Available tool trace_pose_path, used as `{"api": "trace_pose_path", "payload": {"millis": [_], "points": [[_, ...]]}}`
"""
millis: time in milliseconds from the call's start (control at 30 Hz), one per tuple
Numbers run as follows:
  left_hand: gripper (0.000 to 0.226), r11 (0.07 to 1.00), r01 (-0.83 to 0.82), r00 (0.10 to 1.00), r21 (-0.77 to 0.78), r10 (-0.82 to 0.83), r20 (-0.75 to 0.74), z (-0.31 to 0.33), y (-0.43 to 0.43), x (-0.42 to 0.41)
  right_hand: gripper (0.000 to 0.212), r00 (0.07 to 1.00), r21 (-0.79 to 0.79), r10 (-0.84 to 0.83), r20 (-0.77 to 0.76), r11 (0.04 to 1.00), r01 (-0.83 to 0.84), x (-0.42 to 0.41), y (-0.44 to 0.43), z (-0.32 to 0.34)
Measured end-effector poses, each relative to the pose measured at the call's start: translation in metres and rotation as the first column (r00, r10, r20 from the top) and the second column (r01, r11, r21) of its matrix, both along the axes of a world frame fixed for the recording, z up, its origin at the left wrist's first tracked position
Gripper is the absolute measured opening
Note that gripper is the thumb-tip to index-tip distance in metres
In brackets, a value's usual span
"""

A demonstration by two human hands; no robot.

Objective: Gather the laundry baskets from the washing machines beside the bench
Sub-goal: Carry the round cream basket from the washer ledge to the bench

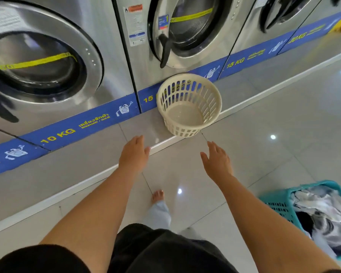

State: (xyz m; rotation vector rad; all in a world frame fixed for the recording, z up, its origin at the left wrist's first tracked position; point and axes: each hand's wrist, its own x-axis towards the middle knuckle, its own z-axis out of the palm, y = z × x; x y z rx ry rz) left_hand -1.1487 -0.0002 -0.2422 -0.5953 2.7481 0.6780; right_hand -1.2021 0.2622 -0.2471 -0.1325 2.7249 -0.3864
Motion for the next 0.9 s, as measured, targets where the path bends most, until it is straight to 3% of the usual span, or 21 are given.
{"api": "trace_pose_path", "payload": {"millis": [300,467,733,900], "points": [[0.052,0.998,-0.057,0.998,0.006,0.056,0.015,-0.016,-0.003,-0.134,0.056,0.998,-0.020,-0.042,0.039,0.999,0.043,-0.139,0.001,-0.020],[0.052,0.985,-0.173,0.984,0.004,0.173,0.032,-0.041,0.009,-0.194,0.054,0.997,-0.016,0.041,0.065,0.999,-0.040,-0.232,0.015,-0.040],[0.051,0.876,-0.479,0.876,0.051,0.474,0.090,-0.089,0.053,-0.283,0.056,0.970,0.001,0.194,0.147,0.981,-0.196,-0.365,0.029,-0.089],[0.049,0.813,-0.578,0.815,0.072,0.571,0.099,-0.131,0.058,-0.332,0.059,0.960,0.005,0.221,0.171,0.974,-0.225,-0.430,0.029,-0.137]]}}
